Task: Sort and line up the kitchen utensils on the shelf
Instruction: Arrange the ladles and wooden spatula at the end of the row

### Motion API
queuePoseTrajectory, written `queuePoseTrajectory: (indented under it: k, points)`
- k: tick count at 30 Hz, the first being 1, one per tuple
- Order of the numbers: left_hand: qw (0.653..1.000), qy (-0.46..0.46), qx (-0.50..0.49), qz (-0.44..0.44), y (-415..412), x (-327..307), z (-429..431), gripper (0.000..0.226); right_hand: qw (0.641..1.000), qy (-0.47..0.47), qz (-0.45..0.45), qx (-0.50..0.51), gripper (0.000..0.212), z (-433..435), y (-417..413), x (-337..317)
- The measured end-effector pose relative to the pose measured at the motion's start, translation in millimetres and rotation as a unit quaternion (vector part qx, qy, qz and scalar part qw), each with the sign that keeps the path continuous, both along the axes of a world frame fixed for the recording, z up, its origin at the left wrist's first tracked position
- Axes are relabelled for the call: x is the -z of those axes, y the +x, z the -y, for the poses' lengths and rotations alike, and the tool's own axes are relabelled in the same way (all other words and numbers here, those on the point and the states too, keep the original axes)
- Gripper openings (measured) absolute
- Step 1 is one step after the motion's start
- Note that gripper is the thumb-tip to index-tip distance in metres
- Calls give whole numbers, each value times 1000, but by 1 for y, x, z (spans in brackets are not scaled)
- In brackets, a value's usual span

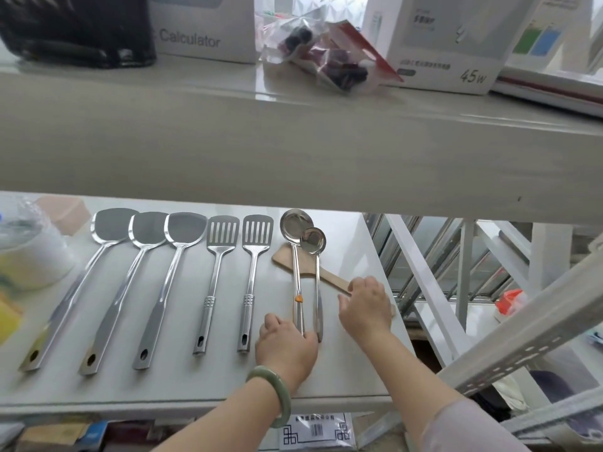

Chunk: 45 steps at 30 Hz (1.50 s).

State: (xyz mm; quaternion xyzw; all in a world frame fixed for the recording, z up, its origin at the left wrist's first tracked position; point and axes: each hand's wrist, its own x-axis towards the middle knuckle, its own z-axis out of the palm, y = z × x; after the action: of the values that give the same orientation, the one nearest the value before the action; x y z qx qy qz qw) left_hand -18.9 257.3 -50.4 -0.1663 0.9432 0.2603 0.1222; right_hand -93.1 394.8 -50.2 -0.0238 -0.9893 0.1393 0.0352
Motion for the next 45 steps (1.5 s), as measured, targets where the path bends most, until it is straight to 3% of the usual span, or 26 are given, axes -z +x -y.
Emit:
queuePoseTrajectory:
  k: [4, 11, 17, 21, 36, 43, 45]
  points:
    - [1000, 9, -7, 6, -2, -2, 2, 49, 995, 73, 57, -41, 36, -26, -16, 0]
    - [999, -47, -5, 14, -13, -2, -6, 66, 988, 3, 98, -117, 42, -12, 4, 2]
    - [998, -61, -17, 23, -21, -3, -9, 50, 989, -32, 67, -125, 35, 1, 29, 10]
    - [998, -40, -35, 24, -20, -4, -10, 42, 995, -27, 48, -79, 23, -4, 31, 12]
    - [999, 14, 28, -37, -9, -1, -13, 23, 996, -10, 17, 85, 31, -30, 23, 14]
    - [997, 70, -18, -40, -10, -1, -10, 19, 990, 47, 0, 132, 38, -26, 20, 11]
    - [997, 68, -19, -33, -11, -2, -12, 20, 996, -33, -33, 81, 43, -7, 22, 9]
